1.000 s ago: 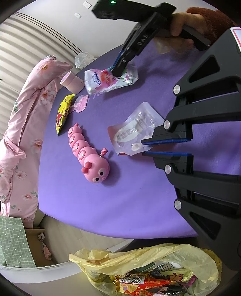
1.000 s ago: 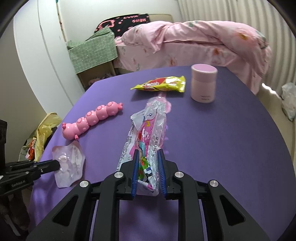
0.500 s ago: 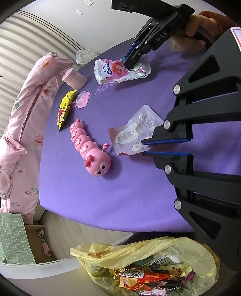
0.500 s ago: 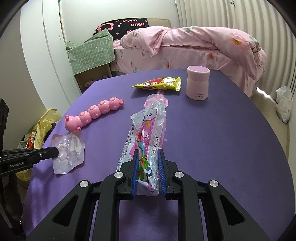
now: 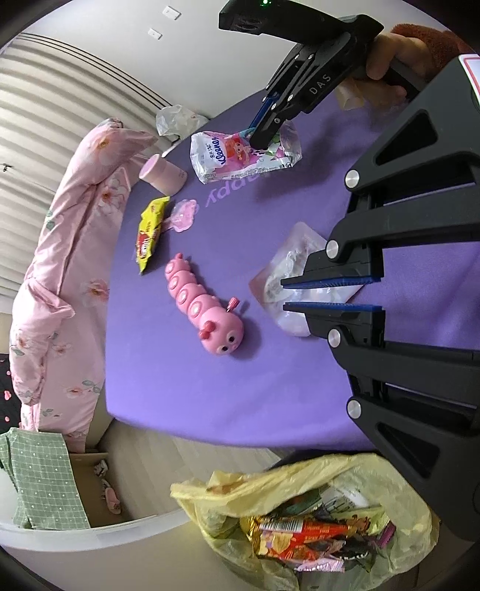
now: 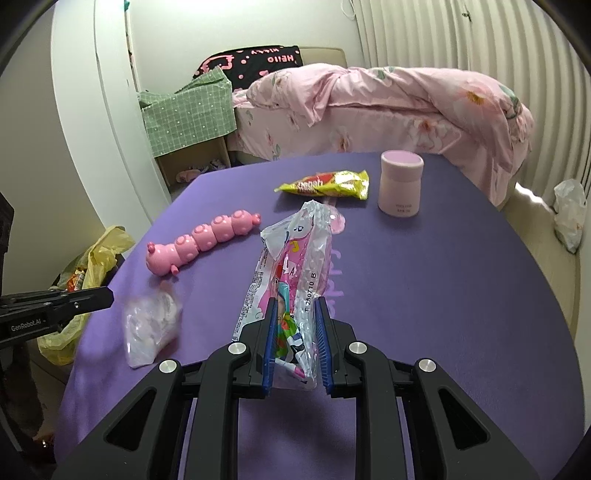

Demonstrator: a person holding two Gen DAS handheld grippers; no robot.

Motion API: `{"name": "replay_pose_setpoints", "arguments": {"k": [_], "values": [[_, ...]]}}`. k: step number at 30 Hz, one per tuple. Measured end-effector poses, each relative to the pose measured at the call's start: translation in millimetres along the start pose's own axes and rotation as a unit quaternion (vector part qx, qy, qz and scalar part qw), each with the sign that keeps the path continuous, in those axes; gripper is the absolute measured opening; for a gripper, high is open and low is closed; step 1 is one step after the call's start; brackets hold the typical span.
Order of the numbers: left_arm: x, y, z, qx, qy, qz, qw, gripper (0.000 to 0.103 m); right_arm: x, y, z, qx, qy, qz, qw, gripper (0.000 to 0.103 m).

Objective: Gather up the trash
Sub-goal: 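Grasp the clear plastic tray with left tool while right tool holds the candy bag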

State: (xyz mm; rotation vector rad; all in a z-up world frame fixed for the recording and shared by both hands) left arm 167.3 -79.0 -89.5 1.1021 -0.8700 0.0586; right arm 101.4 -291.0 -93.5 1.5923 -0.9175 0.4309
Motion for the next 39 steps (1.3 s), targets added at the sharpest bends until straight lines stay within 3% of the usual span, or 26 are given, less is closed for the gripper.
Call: {"name": "replay_pose_setpoints", "arguments": {"k": [11, 15, 17, 19, 26, 31, 39], "values": [[4, 24, -31, 0.011, 0.031, 0.025, 0.9991, 0.007, 26, 16, -35, 0.004, 0.046, 0.038, 0.998, 0.019], [0, 19, -34, -0.013, 0.044, 0.020, 0.9988, 0.007, 21, 12, -25, -0.001, 0.035, 0.028, 0.999, 0.019], [-4, 13, -33, -0.027, 0.045, 0.014, 0.9985, 0.011, 18, 8, -17, -0.004, 0.026, 0.023, 0.999, 0.019], [-6, 5, -31, -0.028, 0.039, 0.006, 0.9988, 0.028, 16, 6, -12, -0.005, 0.017, 0.018, 1.000, 0.019], [-8, -23, -15, -0.001, 0.001, -0.023, 0.9997, 0.029, 5, -2, -6, -0.001, 0.012, 0.004, 1.000, 0.019], [-4, -44, -5, 0.042, -0.036, -0.041, 0.9976, 0.029, 1, -5, 1, -0.002, 0.003, -0.003, 1.000, 0.019], [-7, -47, 4, 0.052, -0.059, -0.047, 0.9958, 0.004, -1, -6, 12, 0.003, -0.021, -0.007, 1.000, 0.019]]}}
Point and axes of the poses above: each gripper's, at about its wrist camera, not at the fingertips, and y roughly against the way its jaws point, z to its right, x to its top, the point moved 4 cm from there along -y, roughly the way its jaws point, and after that the axes turned 10 degrees about -y, right-handed, at the moved point
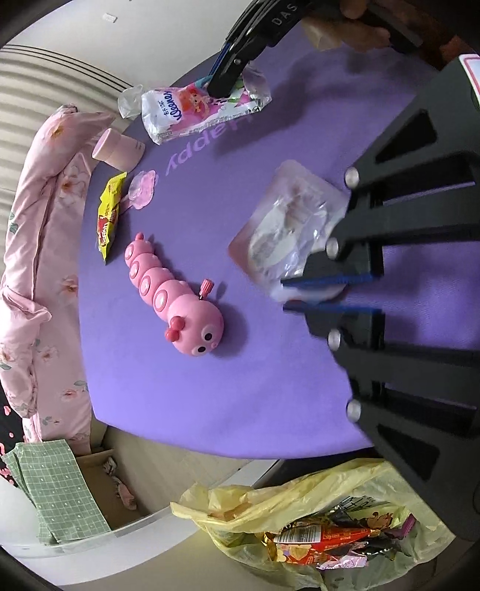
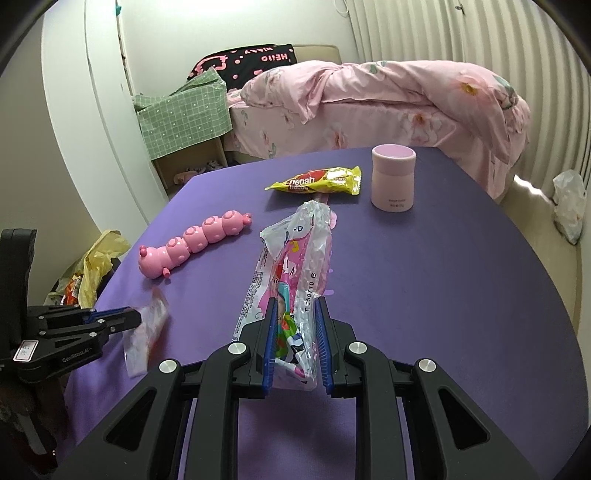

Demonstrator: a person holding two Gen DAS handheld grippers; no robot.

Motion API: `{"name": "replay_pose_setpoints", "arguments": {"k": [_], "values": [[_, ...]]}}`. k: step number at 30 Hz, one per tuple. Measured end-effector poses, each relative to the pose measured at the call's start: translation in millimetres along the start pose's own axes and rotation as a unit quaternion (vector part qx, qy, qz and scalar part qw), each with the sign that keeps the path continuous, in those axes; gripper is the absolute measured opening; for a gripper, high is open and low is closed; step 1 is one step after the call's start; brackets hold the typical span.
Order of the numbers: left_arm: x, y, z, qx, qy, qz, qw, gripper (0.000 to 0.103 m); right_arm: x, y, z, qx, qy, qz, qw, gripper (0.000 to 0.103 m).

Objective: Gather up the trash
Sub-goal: 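Grasp the clear plastic tray with left tool while right tool holds the candy bag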

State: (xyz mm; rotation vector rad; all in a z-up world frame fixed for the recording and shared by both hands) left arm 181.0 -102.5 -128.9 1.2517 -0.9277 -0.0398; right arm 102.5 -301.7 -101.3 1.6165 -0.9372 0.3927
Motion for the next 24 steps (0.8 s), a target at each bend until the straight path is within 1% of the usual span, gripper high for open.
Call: {"name": "replay_pose_setpoints", "arguments": {"k": [6, 11, 15, 20, 24], "values": [[0, 16, -7, 0.007, 0.008, 0.021, 0.9997, 0.003, 1, 2, -2, 0.005, 0.001, 0.003, 1.000, 0.019], [1, 40, -14, 0.012, 0.016, 0.052, 0.9985, 0.002, 3, 6, -11, 0.012, 0.007, 0.005, 1.000, 0.019], [2, 63, -24, 0.018, 0.024, 0.081, 0.9963, 0.002, 10, 14, -26, 0.017, 0.025, 0.014, 0.999, 0.019], [3, 98, -44, 0.043, 0.032, 0.121, 0.9912, 0.002, 26, 27, -54, 0.026, 0.059, 0.028, 0.998, 0.019], [1, 127, -64, 0.069, 0.039, 0.150, 0.9855, 0.002, 43, 38, -79, 0.045, 0.082, 0.039, 0.995, 0.019]]}}
Point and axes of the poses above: each gripper's, at about its wrist camera, not at the fingertips, and y roughly against the way its jaws point, z to its right, x to its top, the point moved 4 cm from there along -y, roughly the way its jaws point, and after that the axes turned 10 degrees about -y, right-handed, at the moved point
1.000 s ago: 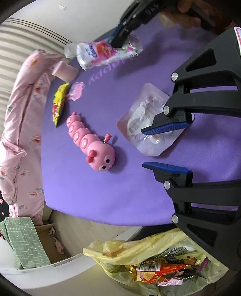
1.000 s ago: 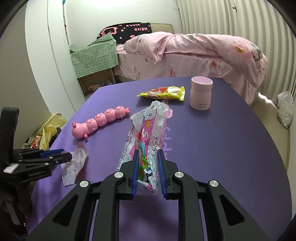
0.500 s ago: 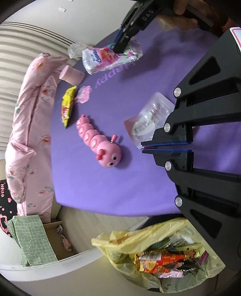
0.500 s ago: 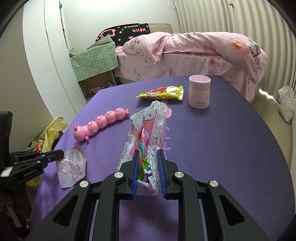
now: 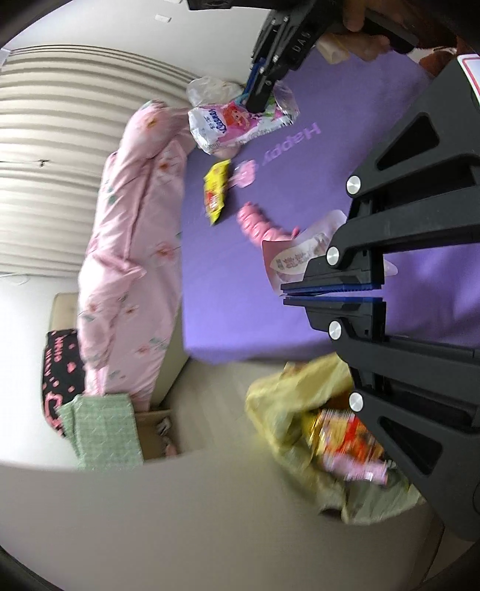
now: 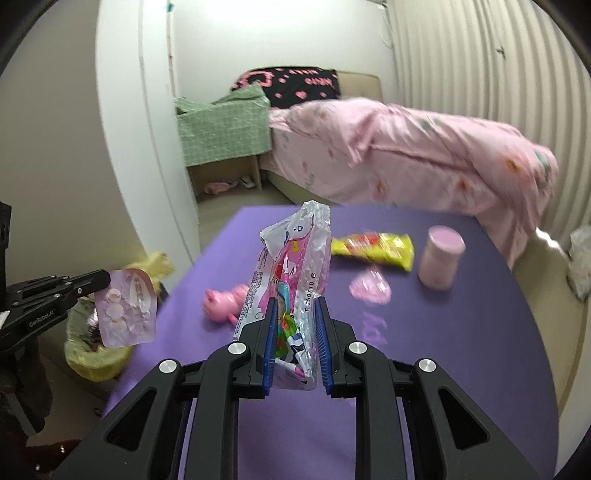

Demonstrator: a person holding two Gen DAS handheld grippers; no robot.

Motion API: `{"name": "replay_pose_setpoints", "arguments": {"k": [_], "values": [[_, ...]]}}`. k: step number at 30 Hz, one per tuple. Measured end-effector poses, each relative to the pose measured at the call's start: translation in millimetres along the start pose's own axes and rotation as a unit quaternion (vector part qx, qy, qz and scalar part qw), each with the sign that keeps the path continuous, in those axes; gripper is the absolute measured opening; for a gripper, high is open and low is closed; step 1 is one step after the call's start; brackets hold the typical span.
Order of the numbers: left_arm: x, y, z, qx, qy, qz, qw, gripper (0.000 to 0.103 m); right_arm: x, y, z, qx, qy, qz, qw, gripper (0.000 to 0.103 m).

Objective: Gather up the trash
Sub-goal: 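Grasp the clear plastic tray with left tool while right tool holds the candy bag, then drop the clear tray into the yellow bag with left tool while right tool carries candy bag over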

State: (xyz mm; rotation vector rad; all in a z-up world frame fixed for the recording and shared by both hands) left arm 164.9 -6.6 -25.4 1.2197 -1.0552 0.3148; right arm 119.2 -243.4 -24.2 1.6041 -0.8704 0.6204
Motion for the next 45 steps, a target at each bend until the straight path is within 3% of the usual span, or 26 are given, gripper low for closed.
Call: {"name": "replay_pose_setpoints", "arguments": {"k": [8, 17, 21, 28, 33, 39, 45], "values": [[-4, 35, -62, 0.055, 0.037, 0.025, 0.9975, 0.002, 36, 7, -58, 0.031, 0.056, 0.022, 0.998, 0.019], [-30, 43, -130, 0.100, 0.093, 0.008, 0.9906, 0.002, 30, -8, -109, 0.051, 0.107, 0.005, 0.993, 0.019], [-46, 36, -155, 0.108, 0.127, -0.011, 0.9860, 0.002, 26, -16, -118, 0.057, 0.115, -0.005, 0.992, 0.019], [-78, 5, -178, 0.086, 0.175, -0.062, 0.9788, 0.002, 20, -26, -130, 0.066, 0.124, -0.018, 0.990, 0.019], [-90, 3, -184, 0.066, 0.200, -0.059, 0.9757, 0.026, 16, -34, -141, 0.076, 0.132, -0.030, 0.988, 0.019], [-91, 28, -199, 0.103, 0.215, -0.040, 0.9703, 0.034, 9, -54, -175, 0.106, 0.149, -0.053, 0.982, 0.019], [-95, 73, -218, 0.153, 0.223, -0.009, 0.9626, 0.041, -13, -81, -230, 0.156, 0.181, -0.088, 0.967, 0.019]]}}
Point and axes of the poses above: each gripper's, at about its wrist camera, not at the fingertips, and y roughly against the way its jaws point, z to its right, x to its top, the point moved 4 cm from there along -y, roughly the way its jaws point, and after that the axes turned 10 degrees about -y, right-handed, at the moved point
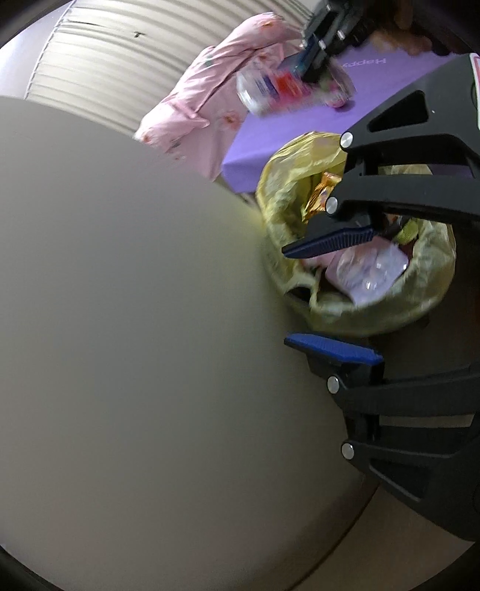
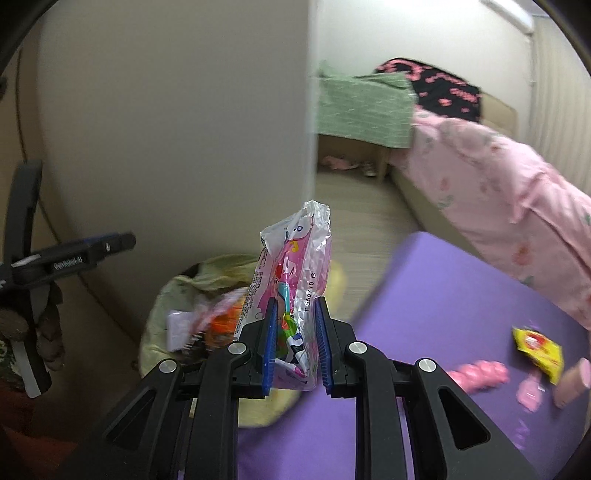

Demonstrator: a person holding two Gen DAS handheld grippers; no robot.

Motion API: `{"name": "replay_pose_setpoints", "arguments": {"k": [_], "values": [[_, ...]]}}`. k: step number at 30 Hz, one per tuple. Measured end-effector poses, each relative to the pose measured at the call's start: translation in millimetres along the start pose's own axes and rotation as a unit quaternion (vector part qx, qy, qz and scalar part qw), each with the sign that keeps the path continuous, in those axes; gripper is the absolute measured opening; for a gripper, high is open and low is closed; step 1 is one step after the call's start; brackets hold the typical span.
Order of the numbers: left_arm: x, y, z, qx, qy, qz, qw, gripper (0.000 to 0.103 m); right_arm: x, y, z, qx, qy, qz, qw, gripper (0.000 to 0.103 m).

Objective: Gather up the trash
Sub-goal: 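Drop the clear tray into the yellow bag with left tool while right tool carries candy bag over, then move both open tools back over the purple mat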

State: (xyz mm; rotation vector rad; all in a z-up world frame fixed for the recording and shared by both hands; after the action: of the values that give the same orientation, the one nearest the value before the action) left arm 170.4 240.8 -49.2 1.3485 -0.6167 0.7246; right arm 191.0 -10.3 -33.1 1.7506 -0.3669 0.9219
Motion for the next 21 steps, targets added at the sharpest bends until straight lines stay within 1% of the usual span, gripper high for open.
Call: {"name": "replay_pose_setpoints", "arguments": {"k": [2, 6, 7, 8, 9, 11, 13, 18, 21], "values": [[1, 11, -12, 0.009, 0.010, 0.010, 0.9999, 0.042, -1, -18, -19, 0.020, 0.008, -0.017, 1.000, 0.019], [-1, 21, -27, 0.010, 0.026, 0.017, 0.9995, 0.043, -3, -43, -46, 0.042, 0.022, -0.039, 0.998, 0.020], [-2, 22, -29, 0.009, 0.026, 0.017, 0.9995, 0.043, -3, -49, -52, 0.047, 0.023, -0.046, 0.998, 0.021], [-3, 23, -30, 0.008, 0.027, 0.017, 0.9995, 0.043, -4, -51, -54, 0.050, 0.024, -0.051, 0.997, 0.026], [-5, 23, -32, 0.007, 0.028, 0.016, 0.9995, 0.043, -5, -55, -57, 0.052, 0.025, -0.056, 0.997, 0.029], [-7, 21, -34, 0.002, 0.032, 0.014, 0.9994, 0.043, -6, -58, -59, 0.051, 0.030, -0.058, 0.997, 0.035], [-11, 18, -35, -0.002, 0.037, 0.011, 0.9992, 0.043, -8, -58, -61, 0.056, 0.035, -0.062, 0.996, 0.039], [-14, 12, -31, -0.010, 0.042, 0.002, 0.9990, 0.043, -9, -52, -59, 0.045, 0.040, -0.056, 0.997, 0.040], [-13, 12, -22, -0.020, 0.033, 0.002, 0.9993, 0.043, -7, -40, -47, 0.030, 0.034, -0.040, 0.998, 0.040]]}}
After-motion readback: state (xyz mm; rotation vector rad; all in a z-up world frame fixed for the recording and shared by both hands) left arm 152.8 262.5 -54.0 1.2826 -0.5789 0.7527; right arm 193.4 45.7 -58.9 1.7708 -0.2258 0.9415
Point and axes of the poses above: each gripper's, at about its wrist camera, not at the fingertips, and y roughly against the way its jaws point, z to its right, x to its top, the point moved 4 cm from there along -y, roughly the way its jaws point, and after that the axes turned 10 degrees about -y, right-handed, at the moved point
